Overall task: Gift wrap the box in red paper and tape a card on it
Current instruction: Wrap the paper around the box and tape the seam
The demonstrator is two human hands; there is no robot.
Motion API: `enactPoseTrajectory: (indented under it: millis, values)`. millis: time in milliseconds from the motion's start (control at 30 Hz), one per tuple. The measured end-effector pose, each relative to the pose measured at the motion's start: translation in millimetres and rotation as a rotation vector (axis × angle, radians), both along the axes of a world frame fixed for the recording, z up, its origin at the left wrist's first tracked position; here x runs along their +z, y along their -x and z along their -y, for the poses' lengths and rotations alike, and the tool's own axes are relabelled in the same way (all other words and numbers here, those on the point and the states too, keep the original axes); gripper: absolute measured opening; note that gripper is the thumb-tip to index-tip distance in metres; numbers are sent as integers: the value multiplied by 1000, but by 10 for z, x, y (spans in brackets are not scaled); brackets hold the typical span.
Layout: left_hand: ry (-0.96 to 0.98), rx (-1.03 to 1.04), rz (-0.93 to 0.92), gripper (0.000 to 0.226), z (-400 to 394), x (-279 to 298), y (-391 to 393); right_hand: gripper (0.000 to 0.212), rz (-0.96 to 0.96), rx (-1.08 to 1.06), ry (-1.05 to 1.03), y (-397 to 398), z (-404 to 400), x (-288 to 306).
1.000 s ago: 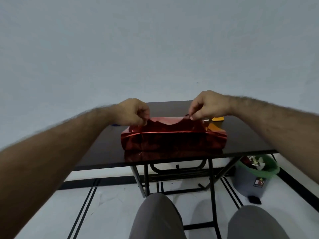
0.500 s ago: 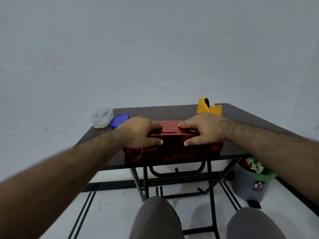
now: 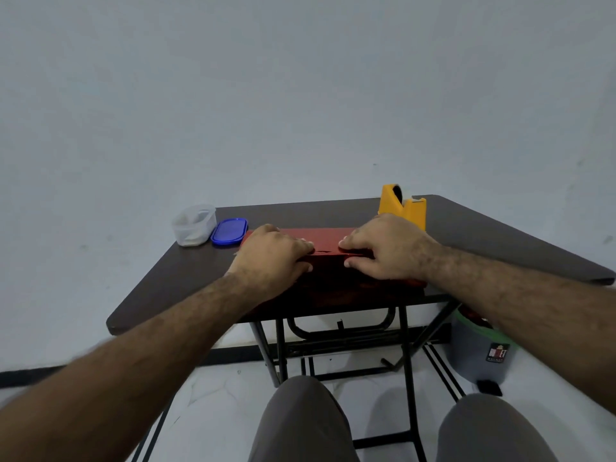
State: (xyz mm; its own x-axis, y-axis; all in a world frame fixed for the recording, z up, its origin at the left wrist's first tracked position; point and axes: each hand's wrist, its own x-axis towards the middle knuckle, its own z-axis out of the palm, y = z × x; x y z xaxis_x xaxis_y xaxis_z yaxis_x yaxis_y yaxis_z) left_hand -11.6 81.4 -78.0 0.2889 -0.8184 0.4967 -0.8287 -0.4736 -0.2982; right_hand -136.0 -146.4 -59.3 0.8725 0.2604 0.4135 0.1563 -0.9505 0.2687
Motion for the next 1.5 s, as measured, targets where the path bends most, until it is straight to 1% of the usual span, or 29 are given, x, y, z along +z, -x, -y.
enactPoseTrajectory:
  millis: [67,100,167,200,233,300,400,467,533,567,633,767,900,967,1067,1167,1367,1500]
  values:
    - [40,27,-11,48,7,-17,-6,46,22,-7,-6,-13,-23,-9]
    - [69,30,-48,53,13,-28,3,43,31,-22,0,-17,-32,-6]
    - [120,-1,-151,75,40,-47,30,40,37,-72,32,-26,-51,11]
    - [113,-19,-185,82,65,-56,47,40,38,-93,46,-39,-56,9]
    - [92,-26,-186,82,99,-69,52,41,36,-119,57,-57,-65,13]
    - [64,-5,-154,72,179,-122,17,41,31,-177,88,-108,-94,33]
    - [99,42,-132,60,259,-160,-63,38,24,-253,78,-211,-153,42]
    - [129,59,-130,57,316,-165,-118,39,36,-287,9,-279,-187,38]
    - [154,70,-138,54,383,-168,-180,47,39,-301,-43,-365,-186,22]
    - [168,76,-141,53,416,-185,-211,47,26,-305,-51,-411,-179,9]
    - [188,89,-154,54,455,-240,-248,40,19,-294,-79,-476,-157,-34]
    - [250,86,-184,56,522,-366,-344,36,118,-269,-190,-551,-96,-188]
    - [274,66,-156,43,560,-386,-387,34,202,-230,-161,-582,-27,-353]
    - [272,72,-145,46,562,-381,-394,33,243,-226,-150,-586,-1,-441]
    - [287,88,-135,59,594,-368,-377,38,290,-203,-207,-595,12,-580]
    - [311,98,-146,60,621,-410,-366,46,297,-201,-273,-614,37,-649]
    - [294,100,-174,72,603,-465,-371,66,223,-220,-295,-598,47,-665]
    - [281,114,-173,70,608,-446,-358,70,212,-245,-279,-608,38,-659]
